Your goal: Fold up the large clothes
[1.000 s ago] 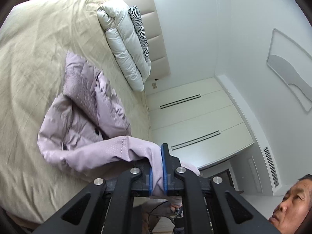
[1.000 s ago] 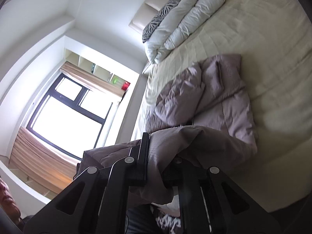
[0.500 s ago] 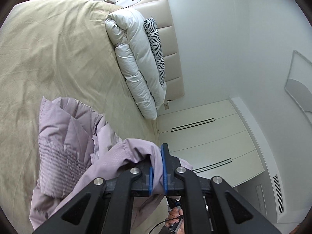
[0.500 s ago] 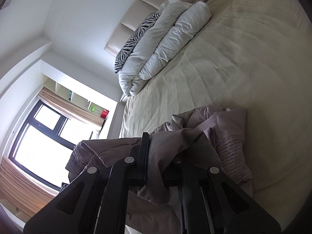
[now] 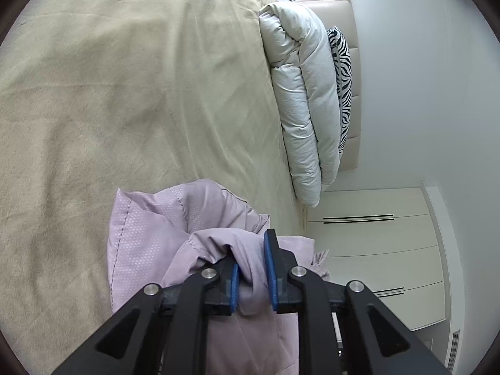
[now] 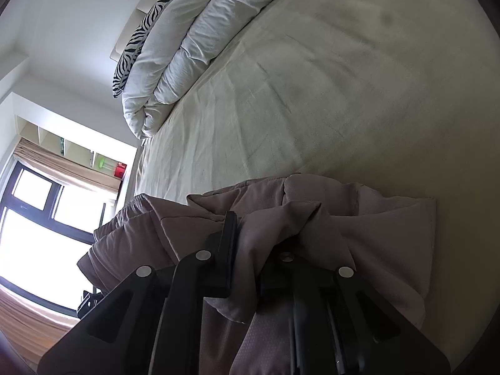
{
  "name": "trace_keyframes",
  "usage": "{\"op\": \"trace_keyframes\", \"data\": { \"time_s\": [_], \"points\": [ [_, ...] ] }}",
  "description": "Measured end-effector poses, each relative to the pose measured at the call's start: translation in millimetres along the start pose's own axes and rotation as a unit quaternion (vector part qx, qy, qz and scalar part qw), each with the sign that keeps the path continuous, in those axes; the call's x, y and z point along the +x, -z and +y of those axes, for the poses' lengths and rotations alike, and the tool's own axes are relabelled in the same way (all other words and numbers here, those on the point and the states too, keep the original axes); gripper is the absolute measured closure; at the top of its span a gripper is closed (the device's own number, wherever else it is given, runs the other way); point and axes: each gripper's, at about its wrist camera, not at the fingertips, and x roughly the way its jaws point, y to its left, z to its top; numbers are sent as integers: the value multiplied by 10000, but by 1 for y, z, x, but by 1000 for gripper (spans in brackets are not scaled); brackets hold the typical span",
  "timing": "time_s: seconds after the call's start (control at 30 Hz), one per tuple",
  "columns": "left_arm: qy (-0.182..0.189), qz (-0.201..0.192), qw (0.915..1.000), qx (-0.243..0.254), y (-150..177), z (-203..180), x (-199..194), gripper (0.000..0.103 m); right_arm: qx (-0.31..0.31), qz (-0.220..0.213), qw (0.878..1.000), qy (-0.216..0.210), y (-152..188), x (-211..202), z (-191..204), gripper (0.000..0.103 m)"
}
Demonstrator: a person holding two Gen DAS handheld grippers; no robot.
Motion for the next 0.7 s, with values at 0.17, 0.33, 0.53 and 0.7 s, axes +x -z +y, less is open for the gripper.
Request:
{"op": "trace_keyframes", "data": {
  "time_s": [0.17, 0.33, 0.53, 0.7],
  "points": [
    [433, -257, 9987, 117, 8, -12, -27, 23, 452, -74, 9958, -798, -6, -8, -17, 85],
    [257, -562, 9974, 380, 19, -34, -65, 15, 325, -176, 9953, -892, -1, -32, -14, 47],
    [-584, -516, 9700, 2301, 74, -112, -64, 16, 243, -400, 9929, -1090, 9, -87, 7, 0],
    [-1508, -383, 8986, 4102, 138, -163, -3, 16, -988, 351, 9919, -717, 53, -85, 85, 22]
  ]
}}
